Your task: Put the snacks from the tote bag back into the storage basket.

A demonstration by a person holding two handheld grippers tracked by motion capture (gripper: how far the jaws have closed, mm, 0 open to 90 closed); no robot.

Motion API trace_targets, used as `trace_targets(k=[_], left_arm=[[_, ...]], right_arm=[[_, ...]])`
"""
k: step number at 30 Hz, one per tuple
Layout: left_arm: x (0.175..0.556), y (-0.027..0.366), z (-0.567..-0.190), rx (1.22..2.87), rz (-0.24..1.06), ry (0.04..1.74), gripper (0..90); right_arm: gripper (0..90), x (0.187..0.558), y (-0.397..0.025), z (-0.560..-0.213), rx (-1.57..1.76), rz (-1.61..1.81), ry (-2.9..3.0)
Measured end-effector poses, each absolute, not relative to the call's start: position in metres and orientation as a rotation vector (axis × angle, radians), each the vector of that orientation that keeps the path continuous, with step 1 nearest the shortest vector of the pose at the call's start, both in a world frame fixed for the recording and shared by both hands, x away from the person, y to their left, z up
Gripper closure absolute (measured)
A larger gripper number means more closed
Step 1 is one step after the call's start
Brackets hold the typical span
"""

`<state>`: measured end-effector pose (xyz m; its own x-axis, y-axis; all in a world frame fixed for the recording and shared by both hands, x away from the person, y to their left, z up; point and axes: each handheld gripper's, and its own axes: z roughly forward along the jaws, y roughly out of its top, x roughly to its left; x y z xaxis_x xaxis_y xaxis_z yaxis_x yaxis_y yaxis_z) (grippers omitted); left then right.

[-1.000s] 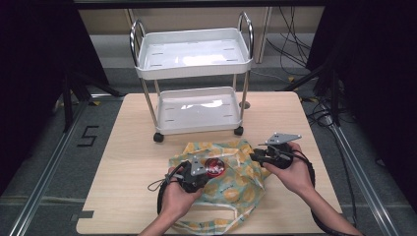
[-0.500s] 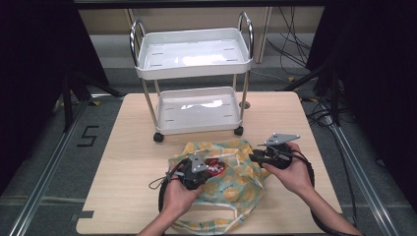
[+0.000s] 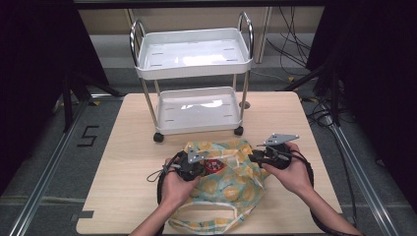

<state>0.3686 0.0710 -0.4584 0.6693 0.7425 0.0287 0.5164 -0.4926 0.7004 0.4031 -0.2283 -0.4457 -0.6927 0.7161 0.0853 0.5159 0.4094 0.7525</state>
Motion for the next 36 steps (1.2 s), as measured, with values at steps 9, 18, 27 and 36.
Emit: trace_targets(k=[9,18,27,36], left_arm=[[0.368,0.073,-0.458,2.194,0.44,0.974,82.1],[0.347,0.073,-0.441,2.13,0.454,0.915,69.7],[0.349,0.074,-0.432,2.134,0.495,0.873,70.7],[0.354,0.073,-0.424,2.148,0.483,0.861,72.6]], right_arm=[[72.3,0.402,-0.228,-0.445,1.088,1.152,2.43],[65.2,0.397,-0.222,-0.437,1.022,1.259,2.404],[43.4,0.39,-0.198,-0.422,0.698,1.359,2.467],[40.9,0.372,-0.189,-0.397,0.564,1.495,2.527]])
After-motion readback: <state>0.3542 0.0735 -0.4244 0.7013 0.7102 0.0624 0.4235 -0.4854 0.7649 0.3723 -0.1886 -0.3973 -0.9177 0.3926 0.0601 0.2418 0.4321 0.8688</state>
